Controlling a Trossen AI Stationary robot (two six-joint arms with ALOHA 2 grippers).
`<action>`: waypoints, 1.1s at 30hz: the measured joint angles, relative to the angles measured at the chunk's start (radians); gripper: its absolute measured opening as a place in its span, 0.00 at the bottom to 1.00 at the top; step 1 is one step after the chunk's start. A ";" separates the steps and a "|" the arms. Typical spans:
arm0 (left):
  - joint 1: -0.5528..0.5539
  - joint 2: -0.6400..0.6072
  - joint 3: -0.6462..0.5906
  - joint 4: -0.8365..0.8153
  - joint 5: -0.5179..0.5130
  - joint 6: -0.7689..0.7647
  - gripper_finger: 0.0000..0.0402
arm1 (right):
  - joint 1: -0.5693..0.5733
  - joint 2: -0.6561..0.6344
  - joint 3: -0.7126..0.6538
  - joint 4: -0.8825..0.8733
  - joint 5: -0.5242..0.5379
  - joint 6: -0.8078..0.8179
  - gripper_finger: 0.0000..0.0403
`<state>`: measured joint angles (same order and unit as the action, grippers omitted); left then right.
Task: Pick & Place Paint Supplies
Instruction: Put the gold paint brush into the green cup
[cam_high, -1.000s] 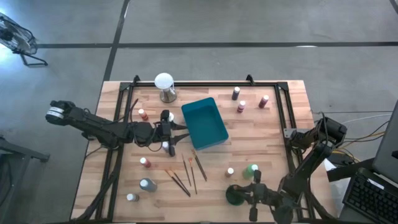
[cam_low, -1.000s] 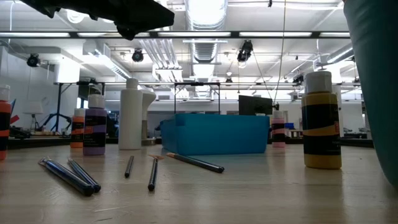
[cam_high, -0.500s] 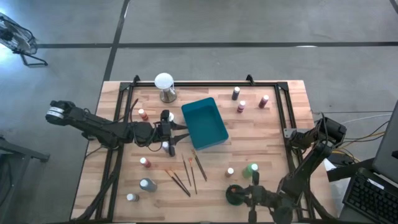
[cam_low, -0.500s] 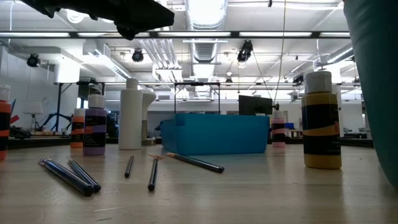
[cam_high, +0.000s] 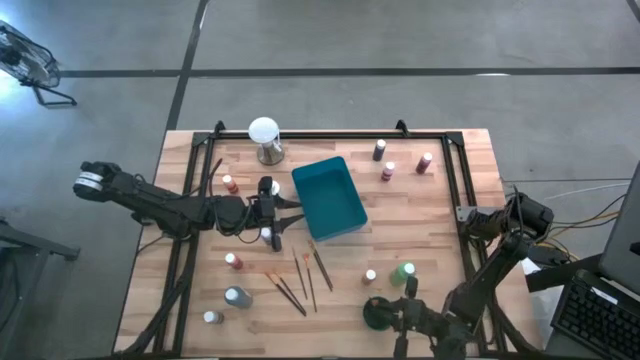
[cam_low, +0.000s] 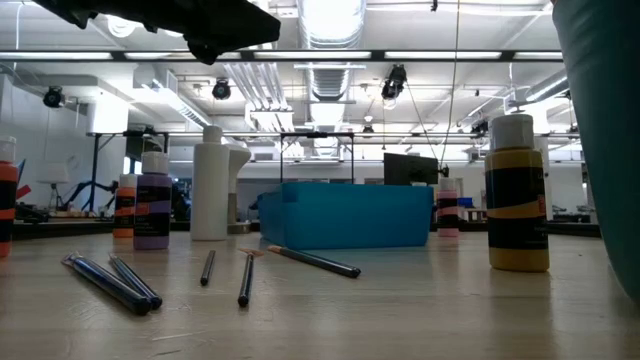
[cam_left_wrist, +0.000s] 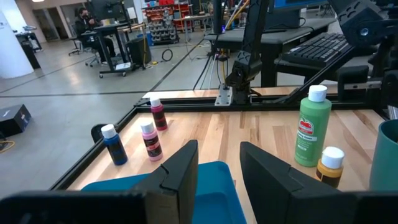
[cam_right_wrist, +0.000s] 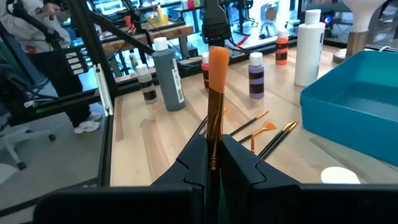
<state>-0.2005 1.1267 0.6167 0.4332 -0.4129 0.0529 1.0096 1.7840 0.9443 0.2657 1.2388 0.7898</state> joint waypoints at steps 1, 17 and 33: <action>0.000 0.000 0.000 0.000 0.000 0.000 0.31 | 0.000 0.003 0.000 0.000 0.007 0.007 0.05; 0.000 0.000 0.000 0.000 0.000 0.000 0.31 | 0.008 0.016 0.002 -0.103 -0.032 0.103 0.05; 0.000 0.000 0.000 0.000 0.000 0.000 0.31 | 0.008 0.017 0.002 -0.159 -0.070 0.177 0.13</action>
<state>-0.2005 1.1267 0.6167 0.4335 -0.4129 0.0528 1.0176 1.8011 0.9466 0.1066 1.1687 0.9670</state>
